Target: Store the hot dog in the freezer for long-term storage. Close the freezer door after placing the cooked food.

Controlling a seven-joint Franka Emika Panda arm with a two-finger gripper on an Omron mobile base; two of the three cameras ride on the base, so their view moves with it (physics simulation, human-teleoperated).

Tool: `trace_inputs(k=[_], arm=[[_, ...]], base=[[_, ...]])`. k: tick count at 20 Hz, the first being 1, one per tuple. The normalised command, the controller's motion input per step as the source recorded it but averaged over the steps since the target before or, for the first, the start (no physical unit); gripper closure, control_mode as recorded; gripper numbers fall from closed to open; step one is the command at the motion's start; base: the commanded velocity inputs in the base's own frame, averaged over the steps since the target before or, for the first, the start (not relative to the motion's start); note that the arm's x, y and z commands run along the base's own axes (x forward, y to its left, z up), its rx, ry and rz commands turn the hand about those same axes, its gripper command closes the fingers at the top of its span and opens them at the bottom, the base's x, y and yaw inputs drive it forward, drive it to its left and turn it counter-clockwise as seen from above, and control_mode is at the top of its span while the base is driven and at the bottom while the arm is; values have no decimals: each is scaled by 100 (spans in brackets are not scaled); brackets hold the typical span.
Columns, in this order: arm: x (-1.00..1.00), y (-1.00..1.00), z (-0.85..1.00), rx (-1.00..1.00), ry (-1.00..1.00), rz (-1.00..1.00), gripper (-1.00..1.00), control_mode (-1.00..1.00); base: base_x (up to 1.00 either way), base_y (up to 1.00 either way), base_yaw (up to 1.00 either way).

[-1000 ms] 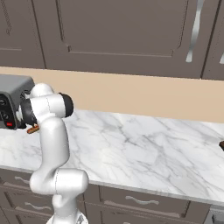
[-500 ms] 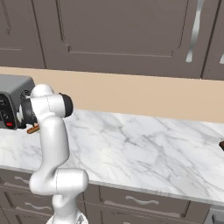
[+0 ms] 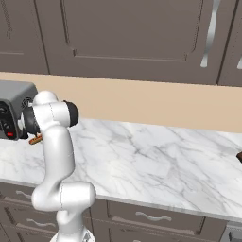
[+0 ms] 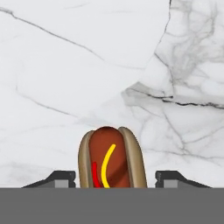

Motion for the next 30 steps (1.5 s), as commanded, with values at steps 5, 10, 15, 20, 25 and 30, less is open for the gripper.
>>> trace_inputs(k=[5, 10, 15, 20, 25, 30], arm=[[0, -12, -3, 0, 0, 0, 100, -100], [-52, -92, 27, 3, 0, -5, 100, -100], [-83, -100, 75, 13, 1, -10, 100, -100], [-60, -97, 84, 11, 1, -12, 100, -100], [-10, -78, 96, -1, 0, 0, 100, -100], [-15, -78, 44, -15, 6, 3, 100, -100]], base=[[0, 0, 0], [0, 0, 0], [0, 0, 0], [0, 0, 0], [0, 0, 0], [0, 0, 0]])
